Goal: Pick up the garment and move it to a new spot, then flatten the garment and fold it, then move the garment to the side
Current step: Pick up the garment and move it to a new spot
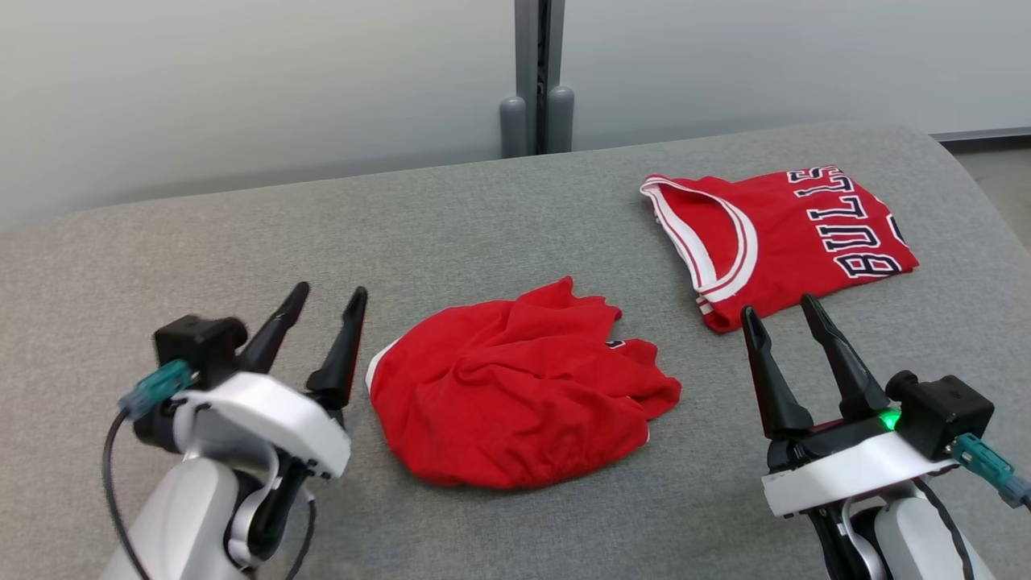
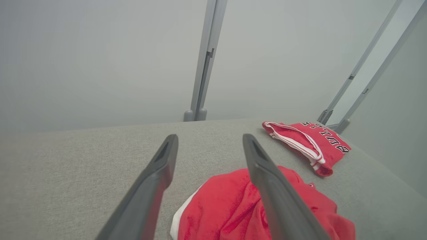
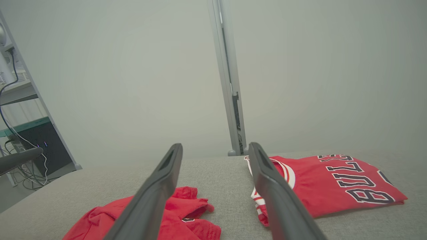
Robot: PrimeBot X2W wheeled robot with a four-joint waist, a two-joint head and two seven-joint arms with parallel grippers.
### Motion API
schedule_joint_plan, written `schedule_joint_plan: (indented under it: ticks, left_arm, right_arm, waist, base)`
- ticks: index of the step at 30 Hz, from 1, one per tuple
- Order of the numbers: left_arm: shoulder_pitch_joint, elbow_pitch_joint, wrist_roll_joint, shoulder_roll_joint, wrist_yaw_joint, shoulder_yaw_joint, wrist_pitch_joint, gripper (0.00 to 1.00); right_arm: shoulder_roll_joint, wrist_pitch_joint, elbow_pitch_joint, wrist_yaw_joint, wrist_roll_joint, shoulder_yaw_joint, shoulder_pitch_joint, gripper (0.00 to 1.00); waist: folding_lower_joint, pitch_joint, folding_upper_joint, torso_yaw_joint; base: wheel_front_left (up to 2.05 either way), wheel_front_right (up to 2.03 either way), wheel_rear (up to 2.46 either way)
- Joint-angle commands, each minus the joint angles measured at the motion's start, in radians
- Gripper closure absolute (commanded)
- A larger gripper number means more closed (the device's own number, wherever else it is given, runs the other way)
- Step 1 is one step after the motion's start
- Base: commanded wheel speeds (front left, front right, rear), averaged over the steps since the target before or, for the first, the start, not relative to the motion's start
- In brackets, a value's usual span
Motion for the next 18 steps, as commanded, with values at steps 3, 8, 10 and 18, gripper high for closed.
schedule_joint_plan:
  ticks: [3,8,10,18]
  left_arm:
    - [0.045,-0.038,0.025,0.032,0.026,0.031,-0.064,0.00]
    - [0.101,-0.066,0.051,0.053,0.062,0.069,-0.159,0.00]
    - [0.124,-0.076,0.053,0.045,0.078,0.085,-0.196,0.00]
    - [0.230,-0.128,0.091,-0.013,0.135,0.156,-0.263,0.00]
  right_arm:
    - [-0.015,-0.004,-0.001,0.001,-0.001,-0.004,0.020,0.00]
    - [-0.021,-0.004,-0.005,0.001,-0.002,-0.005,0.020,0.00]
    - [-0.023,-0.004,-0.009,0.001,-0.001,-0.007,0.024,0.00]
    - [-0.011,-0.004,-0.030,0.001,-0.009,-0.037,0.037,0.00]
  waist:
    - [0.0000,-0.002,0.0000,0.018]
    - [0.0000,-0.004,0.0000,0.031]
    - [0.0000,-0.006,0.0000,0.033]
    - [0.0000,-0.009,0.0000,0.032]
  base:
    - [0.00,0.00,0.00]
    - [0.00,0.00,0.00]
    - [0.00,0.00,0.00]
    - [0.00,0.00,0.00]
